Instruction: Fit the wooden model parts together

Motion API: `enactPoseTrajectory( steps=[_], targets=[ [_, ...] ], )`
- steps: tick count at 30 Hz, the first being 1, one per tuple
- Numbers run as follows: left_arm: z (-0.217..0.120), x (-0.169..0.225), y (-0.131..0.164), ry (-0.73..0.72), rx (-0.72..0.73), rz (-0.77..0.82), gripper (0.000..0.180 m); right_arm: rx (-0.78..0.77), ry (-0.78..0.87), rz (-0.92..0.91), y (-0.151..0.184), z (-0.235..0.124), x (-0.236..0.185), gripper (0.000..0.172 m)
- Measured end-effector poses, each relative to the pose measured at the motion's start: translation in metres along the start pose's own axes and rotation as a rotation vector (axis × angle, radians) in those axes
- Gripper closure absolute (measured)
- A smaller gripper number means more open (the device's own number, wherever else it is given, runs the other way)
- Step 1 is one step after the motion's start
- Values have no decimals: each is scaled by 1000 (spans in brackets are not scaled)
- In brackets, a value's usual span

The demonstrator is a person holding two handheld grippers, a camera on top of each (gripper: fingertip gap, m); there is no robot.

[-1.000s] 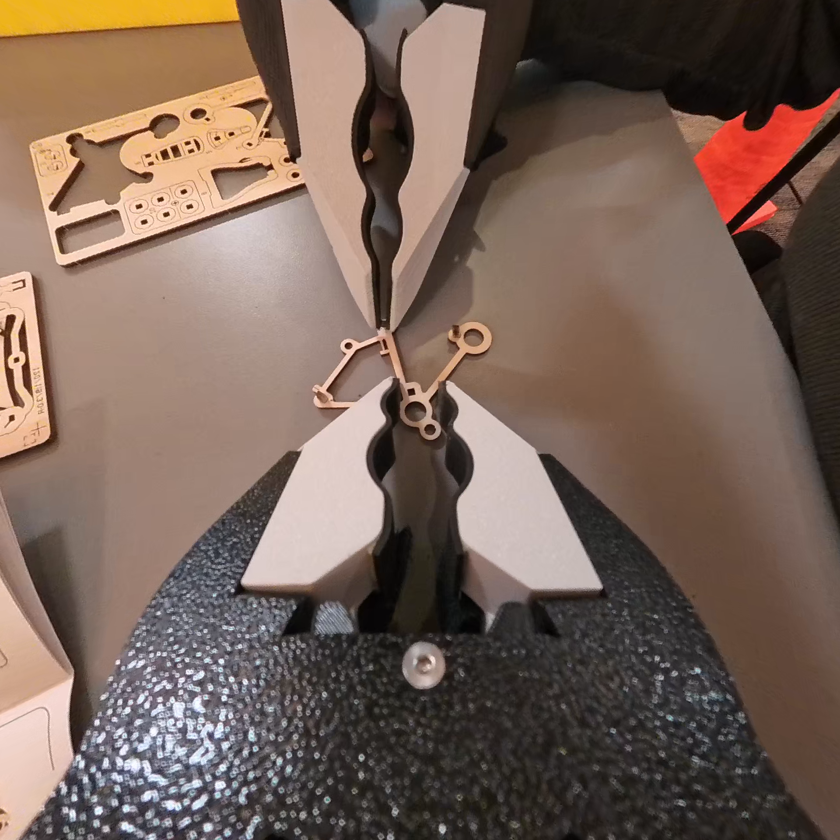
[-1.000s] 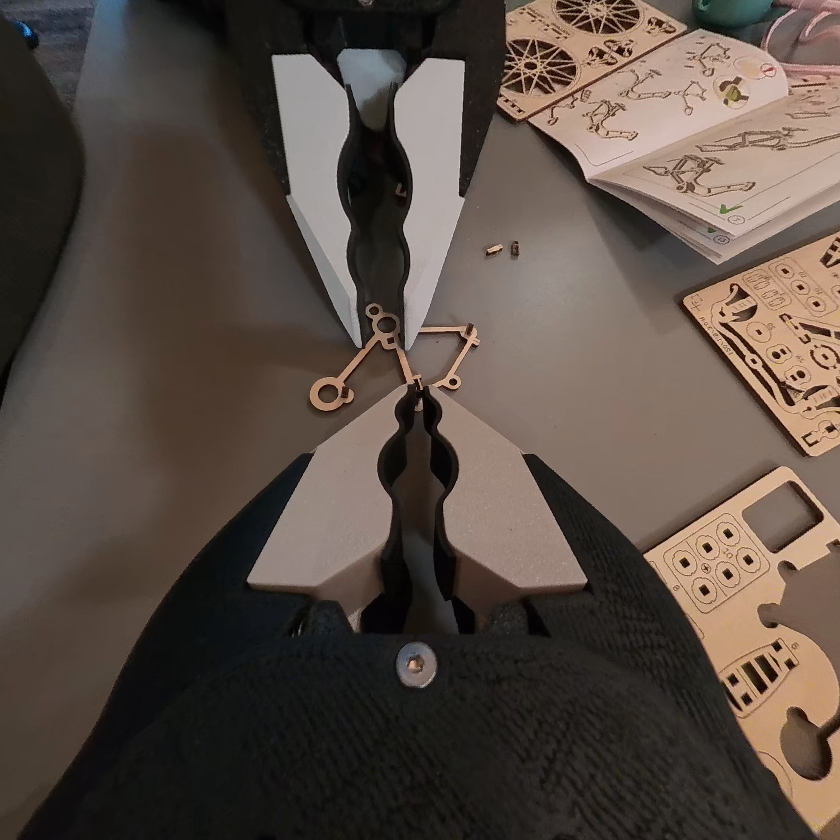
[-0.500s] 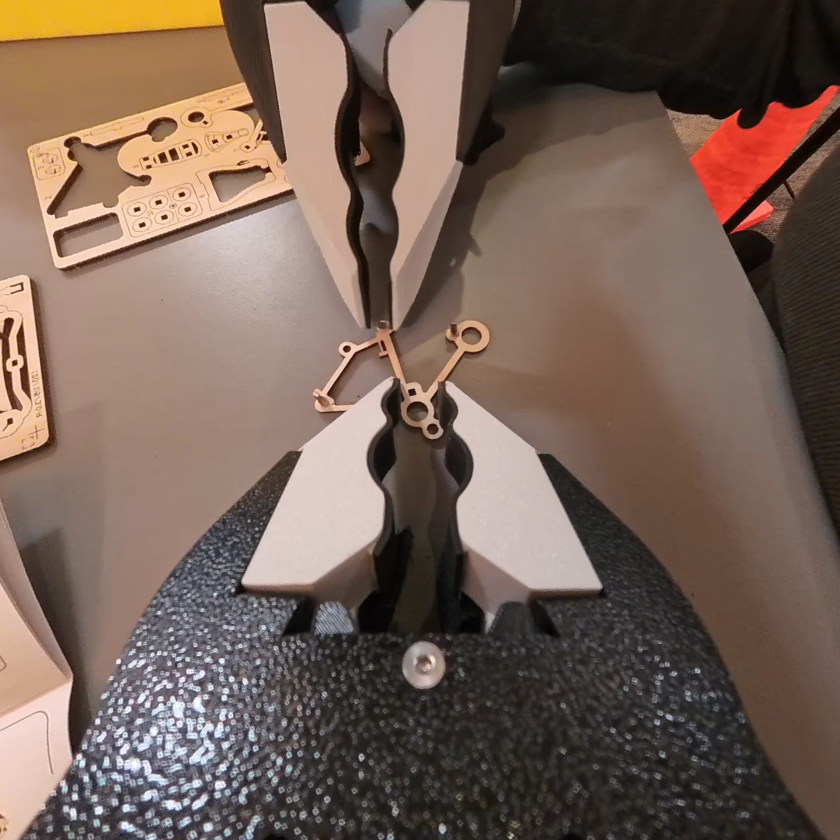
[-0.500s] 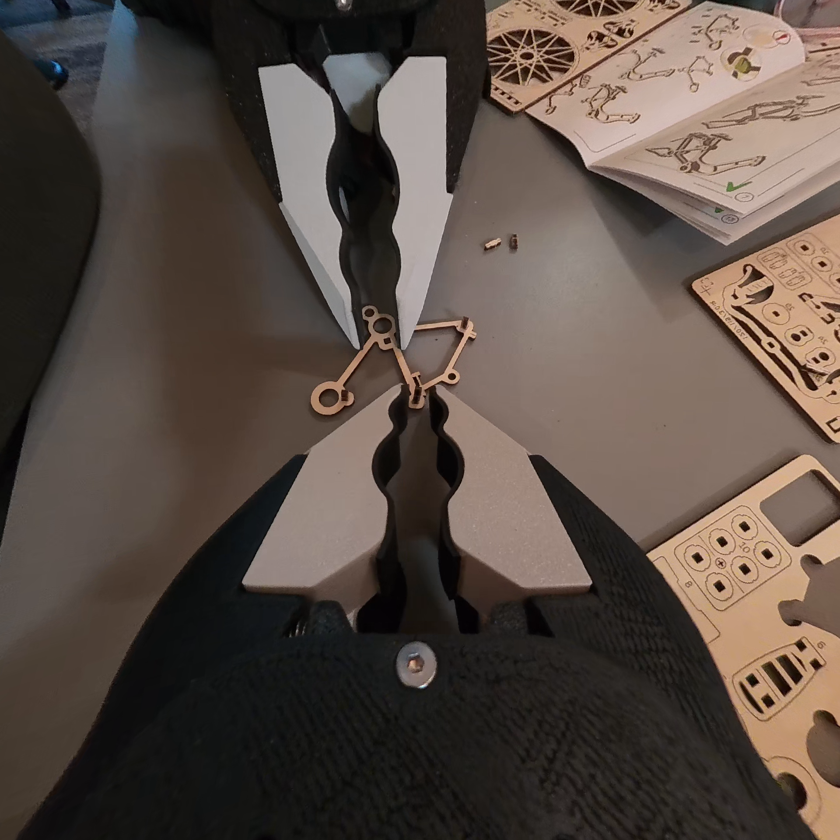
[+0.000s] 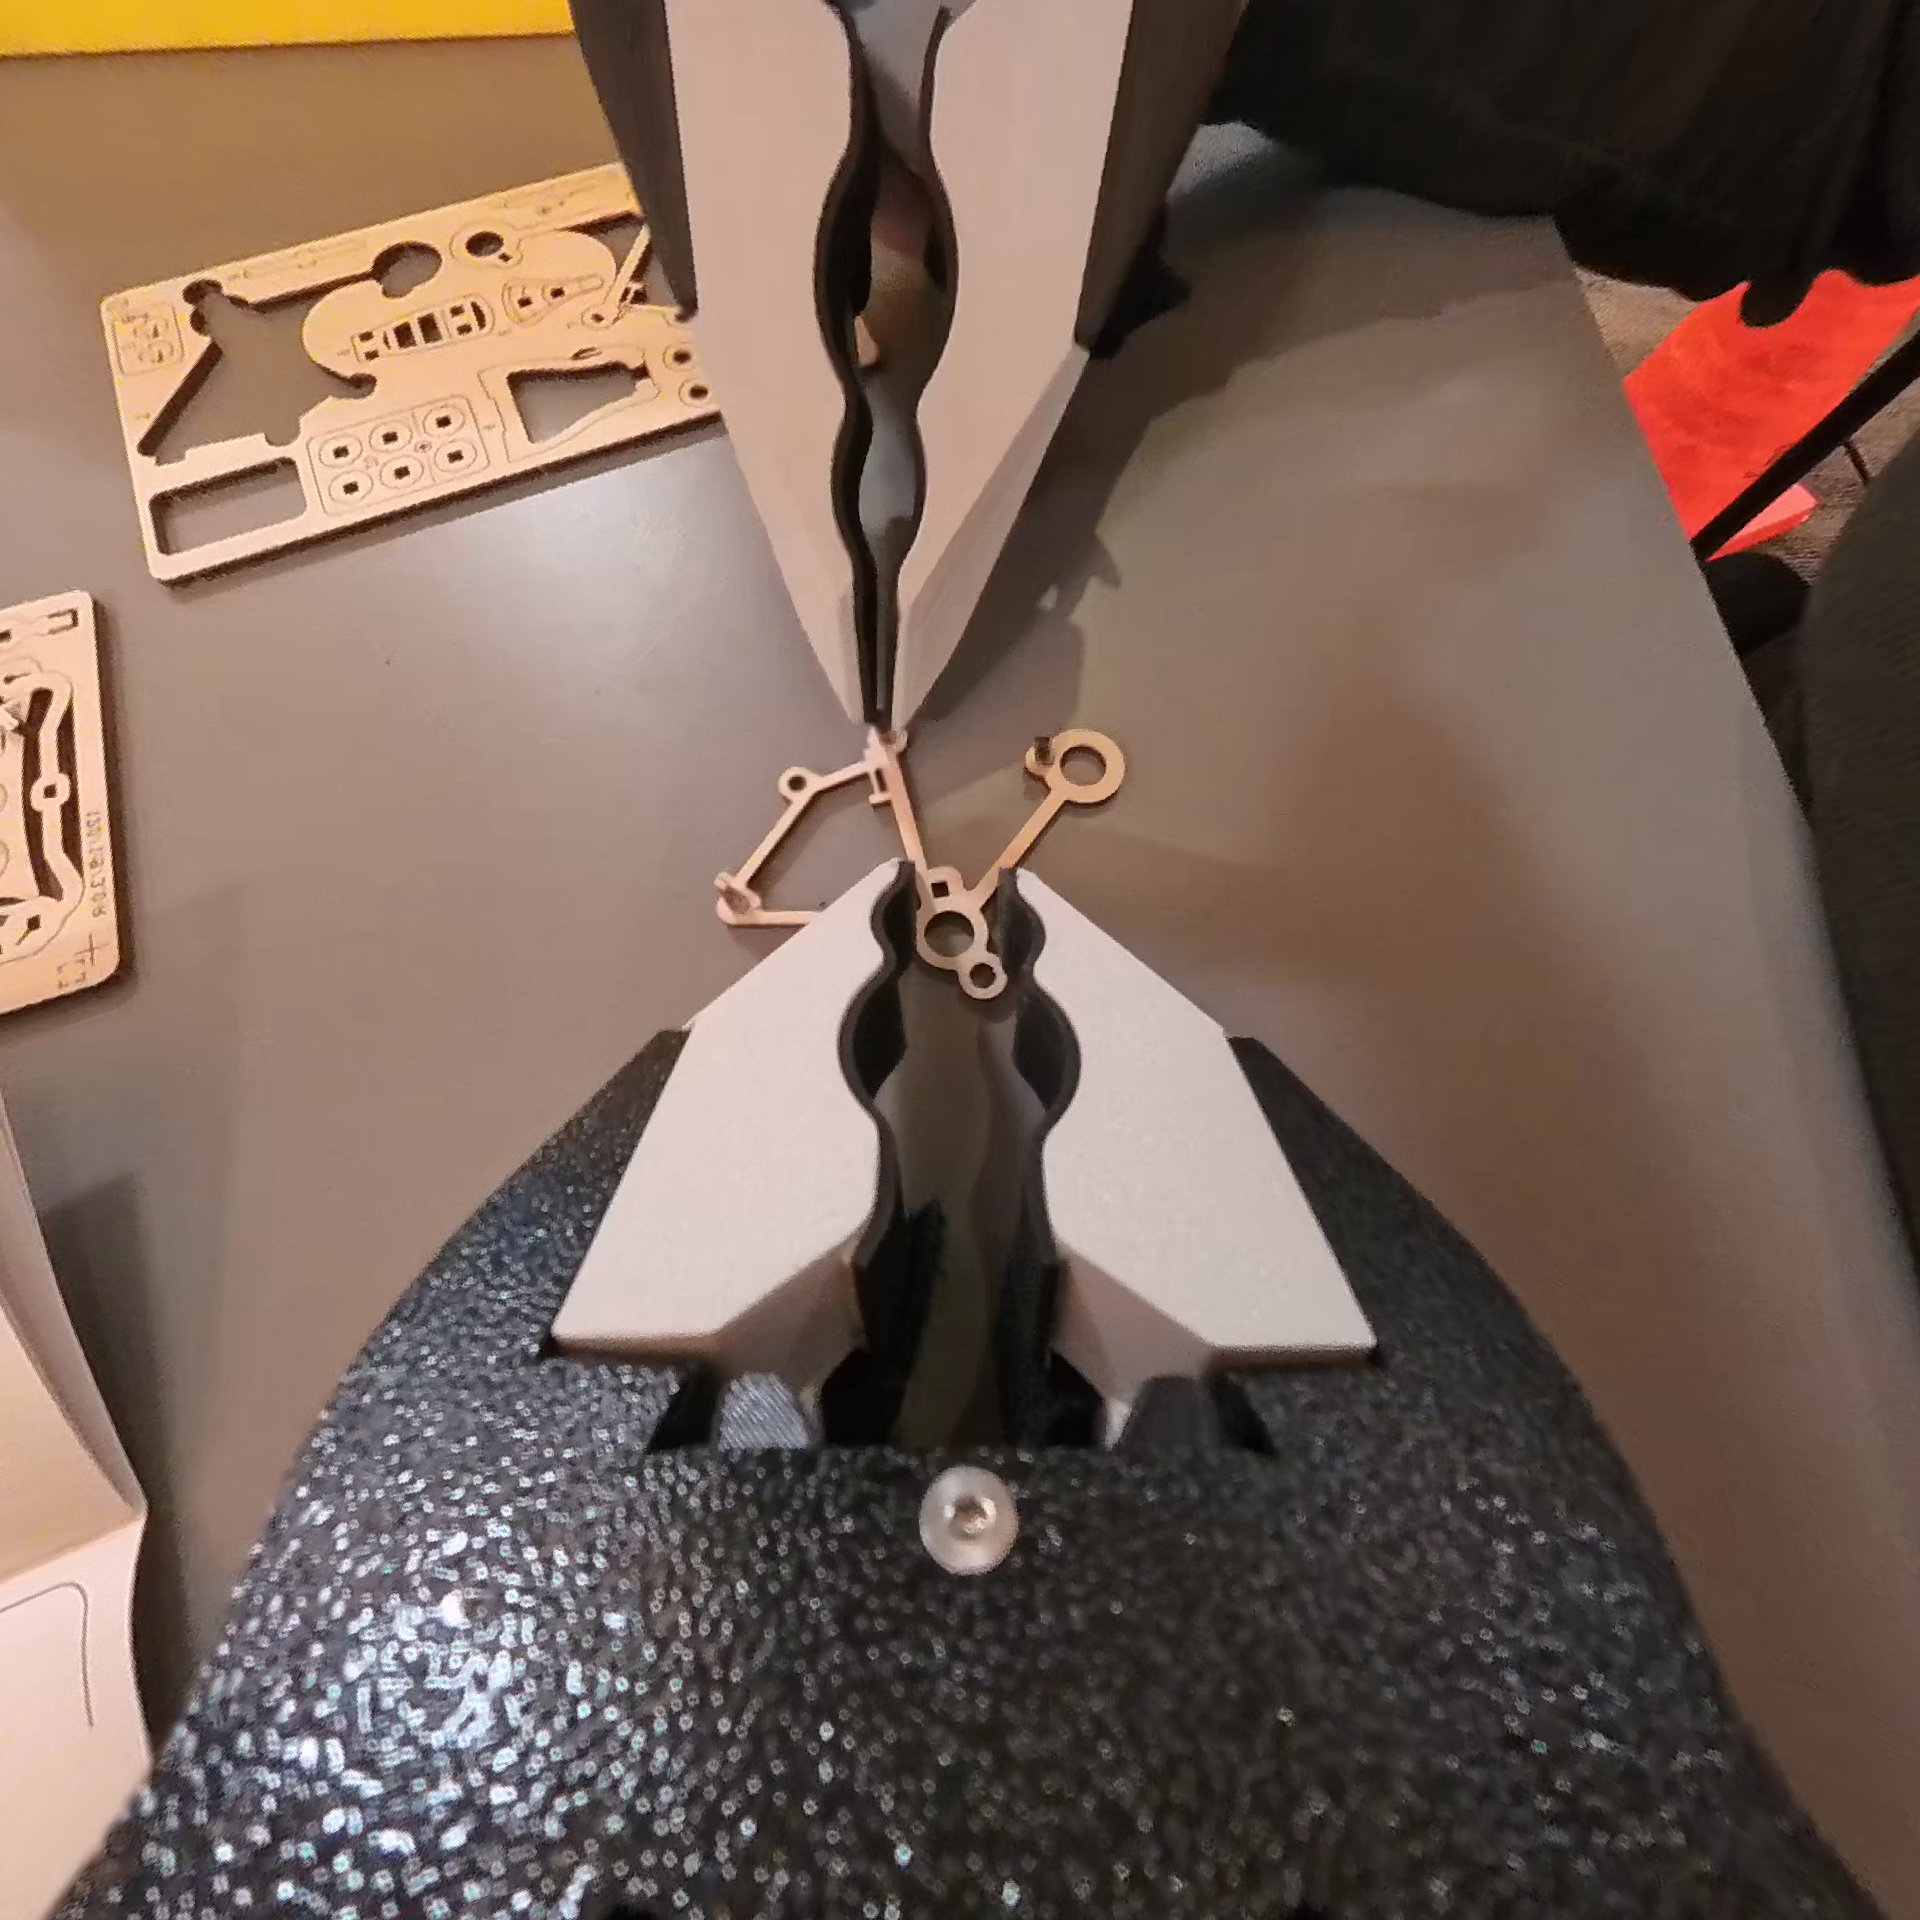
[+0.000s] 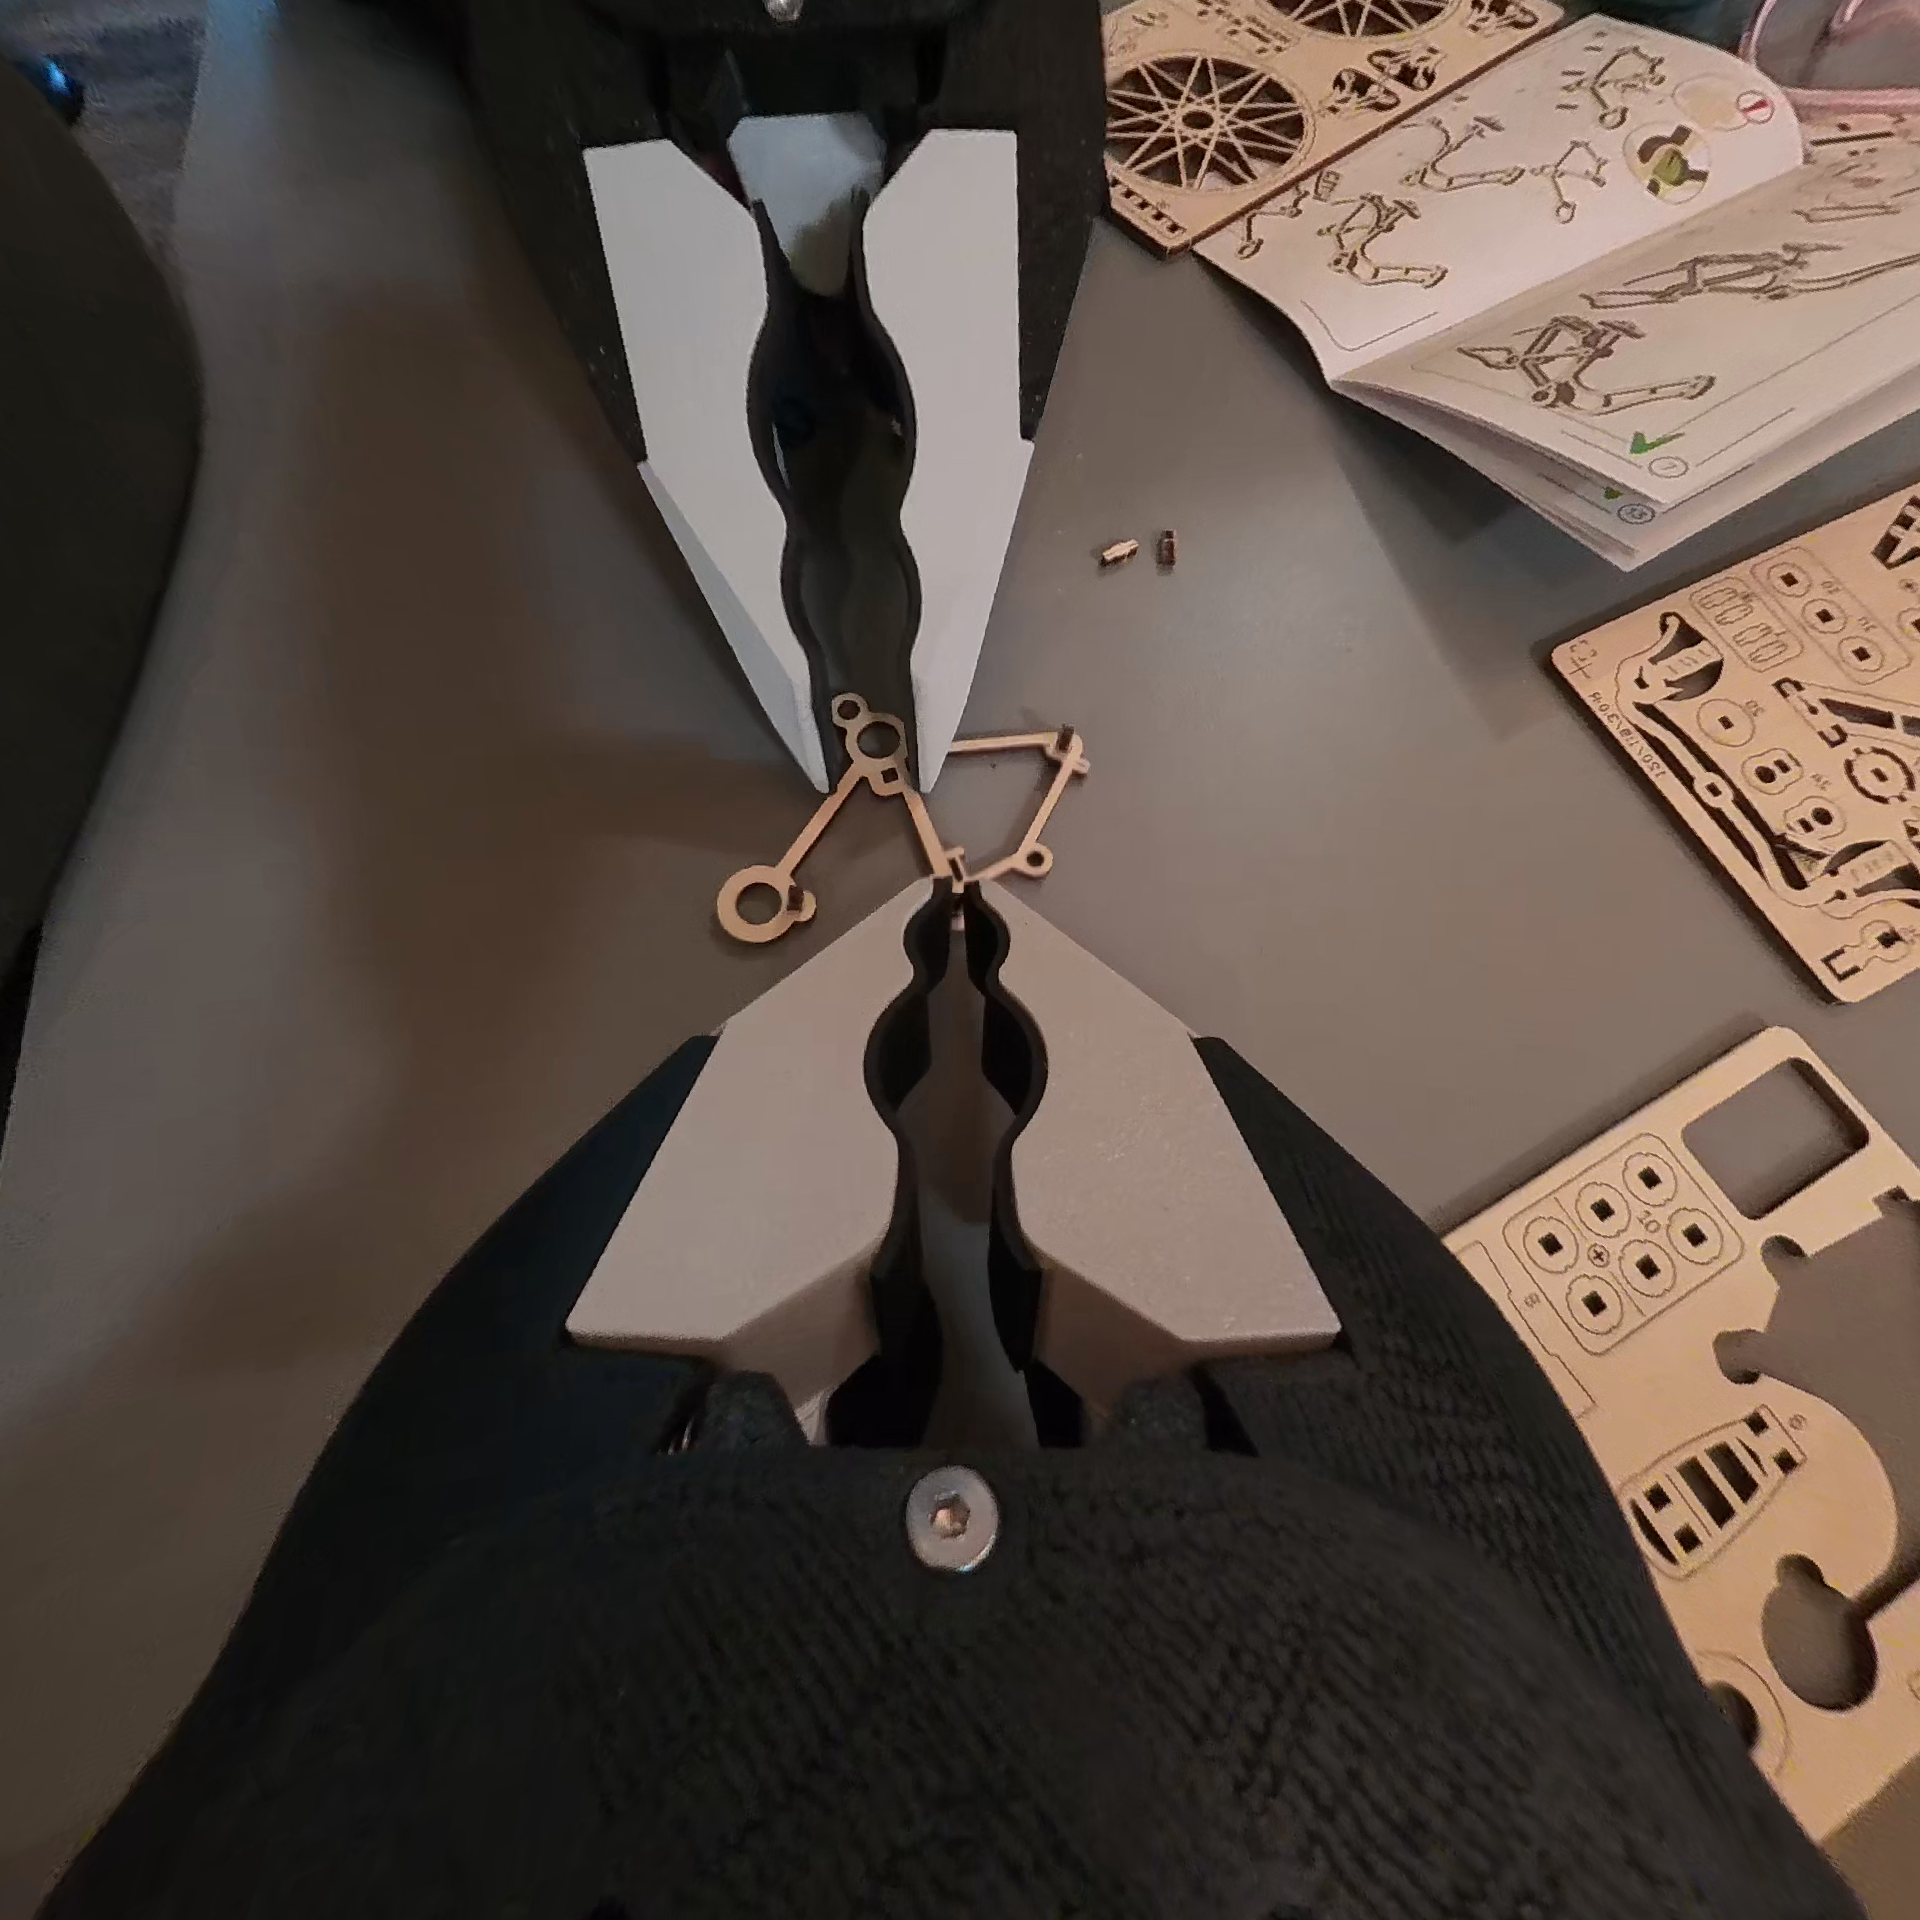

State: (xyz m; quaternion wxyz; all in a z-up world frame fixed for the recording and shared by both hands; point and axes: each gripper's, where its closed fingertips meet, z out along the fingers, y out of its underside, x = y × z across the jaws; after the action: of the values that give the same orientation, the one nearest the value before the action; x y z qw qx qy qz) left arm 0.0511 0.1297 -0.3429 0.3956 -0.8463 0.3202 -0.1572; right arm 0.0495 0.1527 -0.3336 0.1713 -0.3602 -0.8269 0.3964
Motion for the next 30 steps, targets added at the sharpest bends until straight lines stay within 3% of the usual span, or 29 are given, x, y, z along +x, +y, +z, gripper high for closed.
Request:
enactPoseTrajectory(
  steps=[30],
  targets=[
    [-2,4,-1,27,-17,-40,166,-41,74,-66,0,-9,4,172]
  ],
)
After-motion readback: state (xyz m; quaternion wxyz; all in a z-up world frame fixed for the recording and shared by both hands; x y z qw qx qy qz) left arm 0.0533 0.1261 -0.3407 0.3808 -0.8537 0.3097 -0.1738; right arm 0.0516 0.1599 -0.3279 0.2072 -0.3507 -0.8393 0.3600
